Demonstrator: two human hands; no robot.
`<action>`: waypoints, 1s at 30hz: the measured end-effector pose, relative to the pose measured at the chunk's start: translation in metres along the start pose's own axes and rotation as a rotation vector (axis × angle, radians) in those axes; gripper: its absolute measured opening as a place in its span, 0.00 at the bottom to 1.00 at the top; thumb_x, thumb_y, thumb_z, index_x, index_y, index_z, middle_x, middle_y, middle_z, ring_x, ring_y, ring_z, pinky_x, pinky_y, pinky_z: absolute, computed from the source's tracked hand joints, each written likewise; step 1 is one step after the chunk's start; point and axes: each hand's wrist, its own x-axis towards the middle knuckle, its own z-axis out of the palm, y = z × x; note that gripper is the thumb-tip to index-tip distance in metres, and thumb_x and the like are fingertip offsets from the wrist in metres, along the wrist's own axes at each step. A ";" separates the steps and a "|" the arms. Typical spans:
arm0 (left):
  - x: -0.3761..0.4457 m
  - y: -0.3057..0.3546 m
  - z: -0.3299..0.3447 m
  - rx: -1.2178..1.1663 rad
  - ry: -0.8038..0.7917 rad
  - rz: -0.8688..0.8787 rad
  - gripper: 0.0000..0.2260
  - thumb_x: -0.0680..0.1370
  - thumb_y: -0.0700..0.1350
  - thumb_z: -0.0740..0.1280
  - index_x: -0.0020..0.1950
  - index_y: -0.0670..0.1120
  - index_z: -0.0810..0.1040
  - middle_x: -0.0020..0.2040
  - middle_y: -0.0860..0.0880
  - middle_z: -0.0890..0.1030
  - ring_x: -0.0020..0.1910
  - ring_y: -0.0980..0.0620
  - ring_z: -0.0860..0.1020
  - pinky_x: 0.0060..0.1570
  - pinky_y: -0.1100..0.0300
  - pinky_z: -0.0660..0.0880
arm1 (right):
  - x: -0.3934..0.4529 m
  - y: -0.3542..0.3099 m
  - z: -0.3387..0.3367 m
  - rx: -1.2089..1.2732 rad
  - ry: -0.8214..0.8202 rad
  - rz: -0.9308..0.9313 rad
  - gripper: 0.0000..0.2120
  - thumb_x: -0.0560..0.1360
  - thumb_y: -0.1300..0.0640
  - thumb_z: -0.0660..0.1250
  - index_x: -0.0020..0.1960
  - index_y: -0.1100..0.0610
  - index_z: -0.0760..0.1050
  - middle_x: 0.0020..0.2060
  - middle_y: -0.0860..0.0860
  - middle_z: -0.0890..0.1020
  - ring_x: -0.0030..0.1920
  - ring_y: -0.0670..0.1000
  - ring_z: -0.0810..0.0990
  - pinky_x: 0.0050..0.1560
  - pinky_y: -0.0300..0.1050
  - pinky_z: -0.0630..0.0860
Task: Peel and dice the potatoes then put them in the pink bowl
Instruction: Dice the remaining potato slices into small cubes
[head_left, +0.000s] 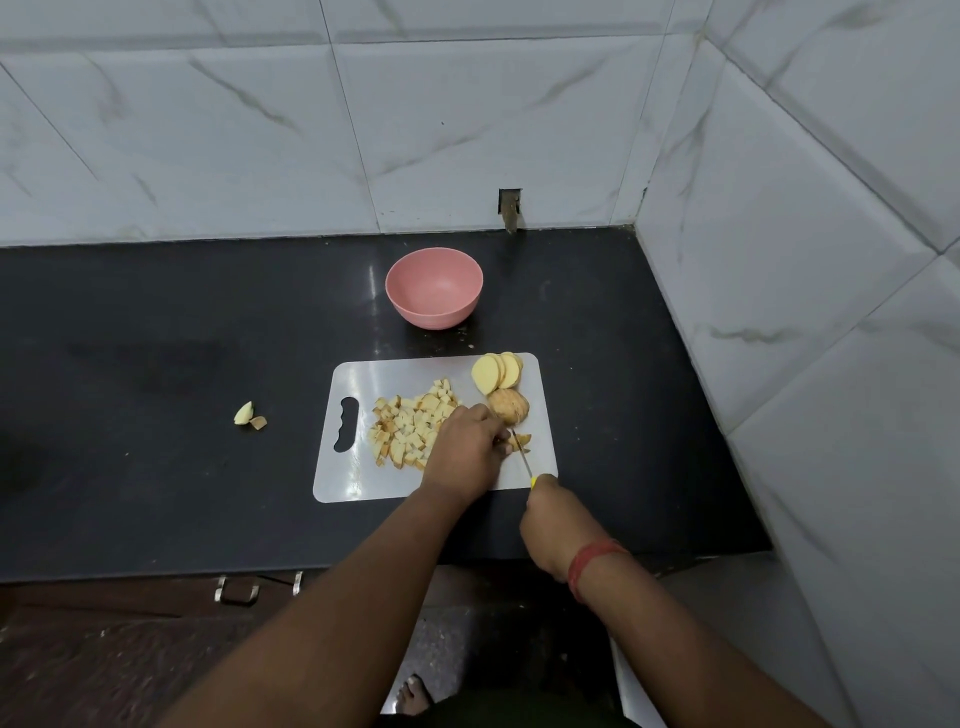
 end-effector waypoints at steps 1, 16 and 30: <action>0.001 0.000 -0.001 0.002 -0.008 0.001 0.07 0.76 0.45 0.74 0.51 0.45 0.85 0.47 0.48 0.80 0.50 0.46 0.74 0.50 0.52 0.72 | 0.001 0.000 0.000 -0.018 -0.001 -0.003 0.14 0.78 0.64 0.56 0.63 0.64 0.65 0.45 0.57 0.75 0.38 0.52 0.70 0.37 0.40 0.67; 0.000 0.007 -0.010 0.090 -0.025 -0.022 0.09 0.78 0.51 0.70 0.54 0.49 0.85 0.50 0.52 0.81 0.53 0.48 0.74 0.53 0.54 0.68 | -0.014 0.021 0.007 -0.042 -0.058 0.027 0.12 0.79 0.63 0.55 0.62 0.62 0.66 0.56 0.59 0.78 0.54 0.57 0.79 0.45 0.43 0.69; -0.003 0.006 -0.016 0.116 -0.035 -0.119 0.06 0.79 0.51 0.69 0.53 0.56 0.84 0.50 0.55 0.77 0.56 0.50 0.70 0.52 0.54 0.60 | -0.004 0.001 0.003 -0.066 0.004 0.009 0.13 0.77 0.65 0.57 0.61 0.63 0.65 0.55 0.59 0.78 0.53 0.58 0.79 0.41 0.43 0.68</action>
